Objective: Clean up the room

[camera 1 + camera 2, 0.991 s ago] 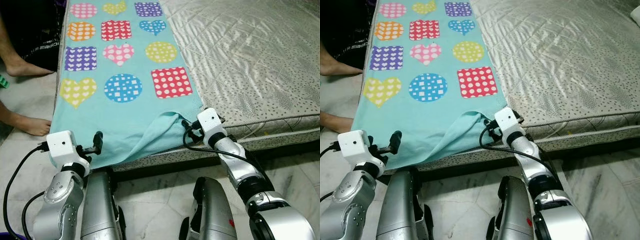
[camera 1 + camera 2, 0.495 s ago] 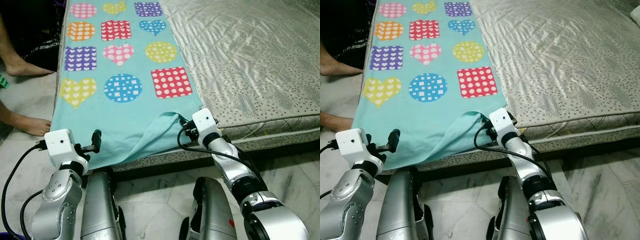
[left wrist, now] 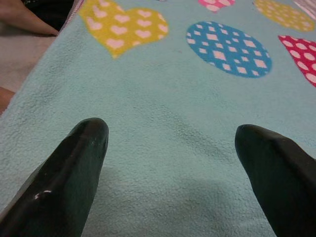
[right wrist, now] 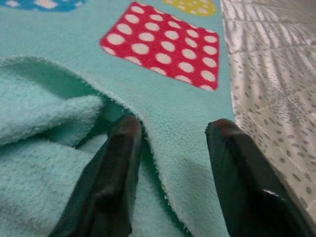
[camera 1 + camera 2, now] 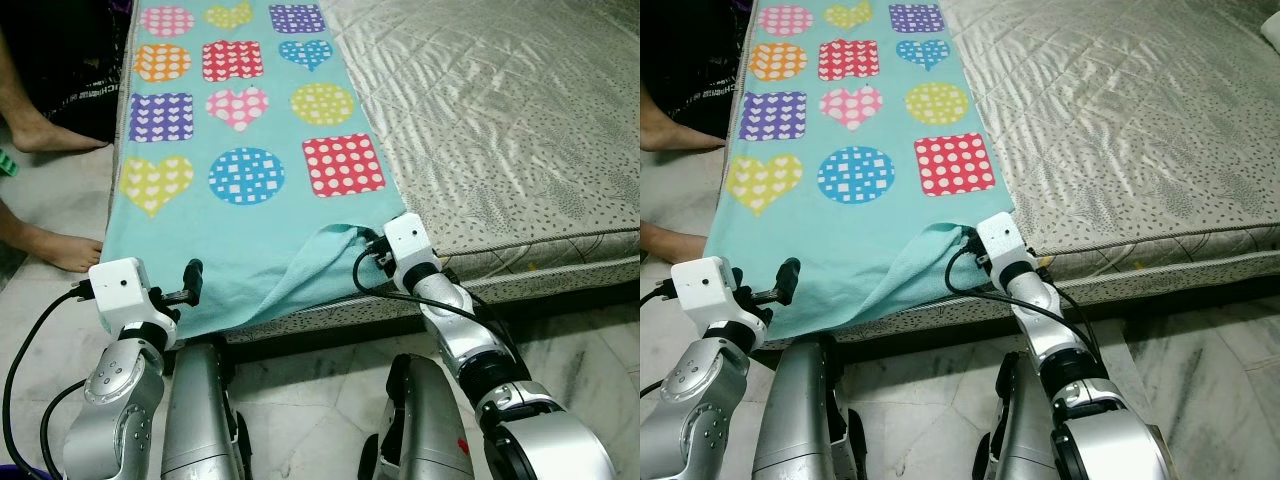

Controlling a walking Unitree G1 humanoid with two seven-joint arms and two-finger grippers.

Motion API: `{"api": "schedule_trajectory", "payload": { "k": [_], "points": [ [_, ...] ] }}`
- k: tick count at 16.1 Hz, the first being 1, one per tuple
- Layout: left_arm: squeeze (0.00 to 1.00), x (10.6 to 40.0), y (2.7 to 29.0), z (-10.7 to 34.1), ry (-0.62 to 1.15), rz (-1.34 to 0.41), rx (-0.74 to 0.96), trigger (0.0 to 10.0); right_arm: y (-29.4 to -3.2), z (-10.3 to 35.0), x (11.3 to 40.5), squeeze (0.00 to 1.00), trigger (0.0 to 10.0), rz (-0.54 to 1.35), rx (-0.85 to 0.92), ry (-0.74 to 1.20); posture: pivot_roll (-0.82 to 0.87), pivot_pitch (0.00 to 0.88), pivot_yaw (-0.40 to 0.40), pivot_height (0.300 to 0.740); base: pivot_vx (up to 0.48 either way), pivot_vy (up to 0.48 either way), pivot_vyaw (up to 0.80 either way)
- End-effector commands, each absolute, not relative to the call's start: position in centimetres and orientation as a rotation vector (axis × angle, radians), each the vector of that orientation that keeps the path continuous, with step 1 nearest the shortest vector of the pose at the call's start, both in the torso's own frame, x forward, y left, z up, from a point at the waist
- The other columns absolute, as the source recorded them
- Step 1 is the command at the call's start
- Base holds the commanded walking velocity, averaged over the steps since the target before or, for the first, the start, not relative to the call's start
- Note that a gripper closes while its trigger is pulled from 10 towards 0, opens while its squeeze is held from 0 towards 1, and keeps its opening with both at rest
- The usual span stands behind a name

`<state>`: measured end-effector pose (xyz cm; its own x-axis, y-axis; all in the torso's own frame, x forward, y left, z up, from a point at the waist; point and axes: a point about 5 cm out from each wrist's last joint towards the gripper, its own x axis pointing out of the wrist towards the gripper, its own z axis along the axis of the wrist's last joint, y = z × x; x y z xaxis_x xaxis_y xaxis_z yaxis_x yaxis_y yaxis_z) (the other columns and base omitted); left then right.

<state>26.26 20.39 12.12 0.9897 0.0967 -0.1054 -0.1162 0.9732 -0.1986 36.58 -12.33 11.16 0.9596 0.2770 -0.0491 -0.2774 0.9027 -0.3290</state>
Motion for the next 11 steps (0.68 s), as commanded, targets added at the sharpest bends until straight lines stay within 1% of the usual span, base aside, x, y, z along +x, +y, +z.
{"api": "schedule_trajectory", "payload": {
  "k": [1, 5, 11],
  "points": [
    [0.0, 26.11, 20.57, 11.9, 0.1, 0.113, -0.208, 10.0, -12.89, 10.79, 36.35, 0.0, 0.0, 0.272, -0.309, 0.021, 0.1, 0.225, -0.073, 0.501, 0.0, 0.0, 0.0],
    [0.0, 26.33, 20.48, 12.01, 0.093, 0.107, -0.208, 10.0, -13.06, 10.43, 36.07, 0.0, 0.0, 0.274, -0.282, 0.031, 0.09, 0.223, -0.07, 0.501, 0.0, 0.0, 0.0],
    [0.0, 26.29, 20.65, 12.09, 0.089, 0.108, -0.205, 10.0, -12.71, 9.91, 35.38, 0.0, 0.0, 0.329, -0.26, 0.039, 0.1, 0.221, -0.069, 0.501, 0.0, 0.0, 0.0]
  ]
}}
